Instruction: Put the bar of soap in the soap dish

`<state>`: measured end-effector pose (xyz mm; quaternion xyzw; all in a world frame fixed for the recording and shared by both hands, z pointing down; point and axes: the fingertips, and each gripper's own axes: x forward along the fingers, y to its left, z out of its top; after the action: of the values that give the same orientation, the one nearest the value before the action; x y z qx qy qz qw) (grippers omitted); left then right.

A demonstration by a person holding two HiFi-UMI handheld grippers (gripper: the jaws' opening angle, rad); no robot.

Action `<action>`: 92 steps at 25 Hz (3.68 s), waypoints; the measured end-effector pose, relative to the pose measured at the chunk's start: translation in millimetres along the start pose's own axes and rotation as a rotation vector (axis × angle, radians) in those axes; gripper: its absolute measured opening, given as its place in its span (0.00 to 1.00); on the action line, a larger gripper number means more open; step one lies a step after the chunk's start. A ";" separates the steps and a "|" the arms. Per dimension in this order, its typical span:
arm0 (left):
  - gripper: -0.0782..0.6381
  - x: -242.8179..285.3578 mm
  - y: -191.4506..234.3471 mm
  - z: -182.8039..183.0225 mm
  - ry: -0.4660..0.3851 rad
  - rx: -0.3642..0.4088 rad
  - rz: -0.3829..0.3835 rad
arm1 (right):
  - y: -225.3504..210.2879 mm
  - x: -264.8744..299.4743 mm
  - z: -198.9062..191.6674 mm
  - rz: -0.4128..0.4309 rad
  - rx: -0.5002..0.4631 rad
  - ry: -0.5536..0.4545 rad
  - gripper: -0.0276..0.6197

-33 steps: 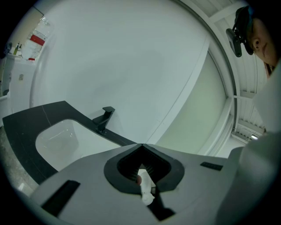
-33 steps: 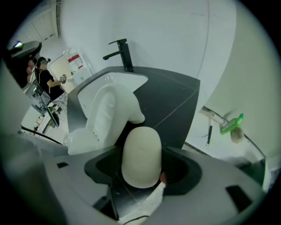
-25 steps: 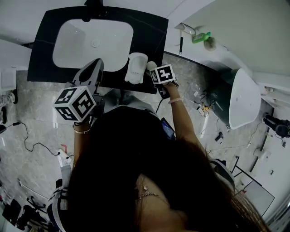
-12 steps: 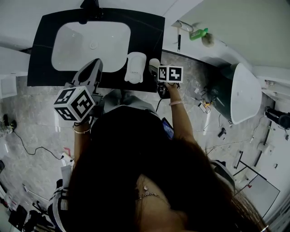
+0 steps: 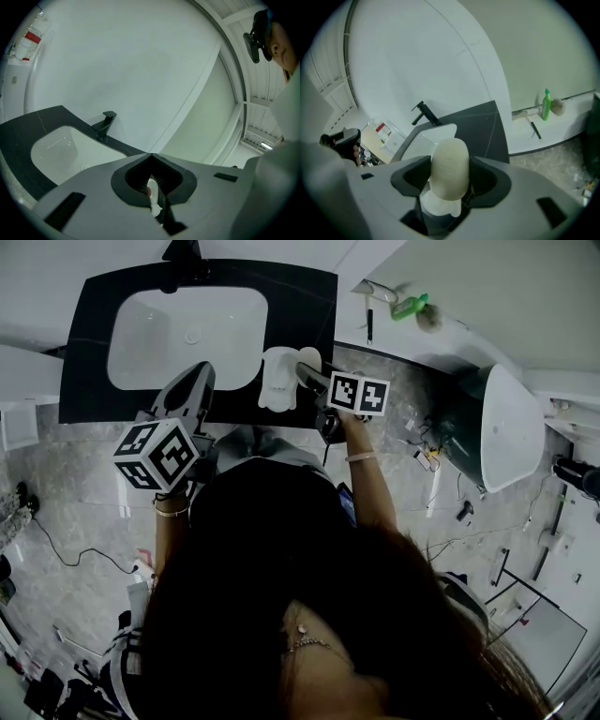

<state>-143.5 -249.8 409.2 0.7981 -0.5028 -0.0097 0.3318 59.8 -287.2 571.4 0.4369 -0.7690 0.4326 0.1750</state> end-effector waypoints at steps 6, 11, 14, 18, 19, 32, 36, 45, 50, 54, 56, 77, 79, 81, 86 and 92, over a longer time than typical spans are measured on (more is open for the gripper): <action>0.10 -4.6 5.5 0.3 -0.006 -0.002 0.010 | 35.4 15.3 4.9 0.074 0.000 -0.035 0.46; 0.10 -11.3 7.8 -0.4 -0.011 -0.002 0.025 | 40.4 27.0 -2.3 0.016 -0.041 -0.079 0.46; 0.10 -14.5 9.6 -0.5 -0.009 0.001 0.033 | 41.4 32.9 -4.3 -0.043 -0.066 -0.121 0.46; 0.10 -16.1 13.9 -0.9 -0.003 0.003 0.039 | 40.9 40.2 -6.9 -0.111 -0.114 -0.158 0.46; 0.10 -16.0 15.4 -0.9 -0.002 0.005 0.039 | 40.6 42.0 -7.0 -0.118 -0.119 -0.162 0.46; 0.10 -17.3 16.5 -3.3 0.012 0.002 0.028 | 38.5 48.8 -19.1 -0.162 -0.141 -0.158 0.46; 0.10 -19.3 16.9 -3.5 0.014 0.002 0.030 | 34.6 50.0 -24.0 -0.173 -0.130 -0.150 0.46; 0.10 -17.2 18.8 -5.6 0.021 0.000 0.027 | 32.1 47.0 -19.7 -0.196 -0.154 -0.172 0.46; 0.10 -14.6 14.1 -6.2 0.025 0.004 0.014 | 33.6 33.3 -9.4 -0.197 -0.153 -0.214 0.46; 0.10 -11.0 9.6 -6.8 0.028 0.007 0.004 | 40.3 12.2 10.6 -0.193 -0.169 -0.277 0.46; 0.10 -10.0 7.5 -5.9 0.029 0.008 -0.001 | 47.4 -2.6 22.8 -0.185 -0.181 -0.307 0.46; 0.10 10.4 -34.4 -24.2 0.096 0.034 -0.074 | 91.7 -173.9 48.7 -0.239 -0.206 -0.513 0.11; 0.10 10.9 -36.2 -28.5 0.108 0.037 -0.069 | 92.1 -179.7 45.6 -0.265 -0.222 -0.507 0.10; 0.10 12.9 -38.6 -31.5 0.121 0.050 -0.065 | 89.1 -179.3 42.8 -0.289 -0.227 -0.485 0.07; 0.10 18.3 -44.5 -39.6 0.150 0.063 -0.077 | 85.1 -171.0 36.4 -0.293 -0.224 -0.445 0.07; 0.10 19.9 -49.5 -38.7 0.155 0.062 -0.095 | 87.0 -168.7 37.4 -0.276 -0.220 -0.440 0.07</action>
<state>-80.8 -232.2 419.0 0.8295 -0.4371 0.0519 0.3439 86.2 -208.8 396.5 0.5992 -0.7641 0.2134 0.1074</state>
